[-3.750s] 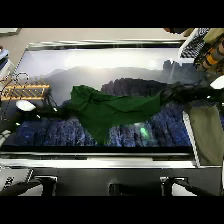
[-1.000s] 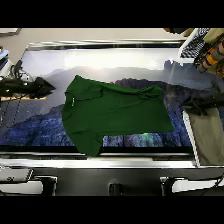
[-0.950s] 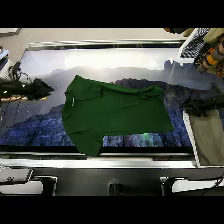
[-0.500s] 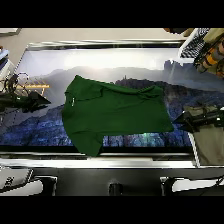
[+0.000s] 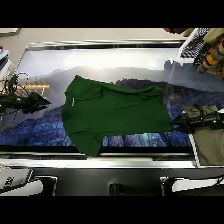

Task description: Fold the clothes and pants, and hang the long-sleeved shirts on hangers.

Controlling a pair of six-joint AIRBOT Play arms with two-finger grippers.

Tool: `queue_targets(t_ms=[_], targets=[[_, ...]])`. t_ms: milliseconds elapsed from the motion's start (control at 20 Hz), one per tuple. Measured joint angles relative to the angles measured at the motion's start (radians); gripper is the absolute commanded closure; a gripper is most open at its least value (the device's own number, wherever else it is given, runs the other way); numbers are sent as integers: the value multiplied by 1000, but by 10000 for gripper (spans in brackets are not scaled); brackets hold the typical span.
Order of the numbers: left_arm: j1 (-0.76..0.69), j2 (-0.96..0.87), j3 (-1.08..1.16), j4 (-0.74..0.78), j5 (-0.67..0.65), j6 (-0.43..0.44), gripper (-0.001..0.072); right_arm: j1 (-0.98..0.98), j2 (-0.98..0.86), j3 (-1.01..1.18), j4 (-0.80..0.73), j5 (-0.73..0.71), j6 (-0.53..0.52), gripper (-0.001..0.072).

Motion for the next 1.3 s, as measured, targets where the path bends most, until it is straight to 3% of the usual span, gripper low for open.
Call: queue_targets(t_ms=[150,300,350,400,800,1300], targets=[[0,0,0,0,2,0,306,38,0,-37,-1,2,7,219],[0,1,0,0,2,-5,306,93,-1,-59,-17,-40,9,546],[1,2,0,0,3,-8,306,104,-1,-62,-19,-55,12,631],[2,3,0,5,2,-8,306,112,0,-64,-23,-63,19,658],[35,55,-237,42,18,-7,306,128,51,-70,-74,-91,35,677],[2,94,-555,-102,125,91,306,130,103,-71,-71,-51,46,677]])
